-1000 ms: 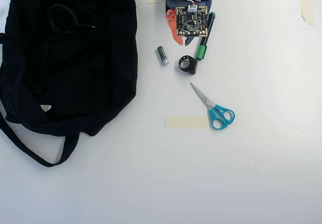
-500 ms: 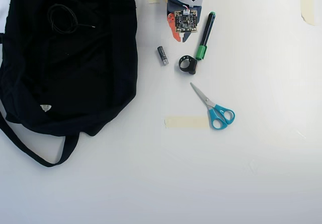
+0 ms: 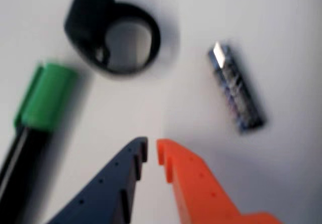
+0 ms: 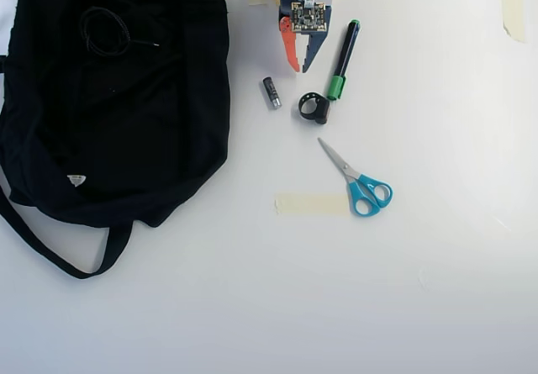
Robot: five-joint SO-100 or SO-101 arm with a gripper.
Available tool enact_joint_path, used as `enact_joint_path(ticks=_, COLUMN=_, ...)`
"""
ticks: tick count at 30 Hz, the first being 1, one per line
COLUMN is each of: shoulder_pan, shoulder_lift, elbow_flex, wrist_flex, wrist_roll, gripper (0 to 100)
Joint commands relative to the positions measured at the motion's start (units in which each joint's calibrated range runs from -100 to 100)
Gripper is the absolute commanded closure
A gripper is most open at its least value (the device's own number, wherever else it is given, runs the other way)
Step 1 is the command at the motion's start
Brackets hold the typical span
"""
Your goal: Put the cable into the black bag
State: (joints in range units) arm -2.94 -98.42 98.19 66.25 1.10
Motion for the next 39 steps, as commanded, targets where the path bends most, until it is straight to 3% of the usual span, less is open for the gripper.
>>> enact_joint_path(ticks=1, shoulder_pan=-0.13, shoulder_lift=-1.25, elbow_flex=1.09, wrist_flex=6.01, wrist_roll=0.0, gripper=98)
enact_joint_path(ticks=39, shoulder_pan=-0.43, shoulder_lift=-1.25, elbow_flex=1.09, wrist_flex=6.79, wrist_roll=0.0, gripper=98)
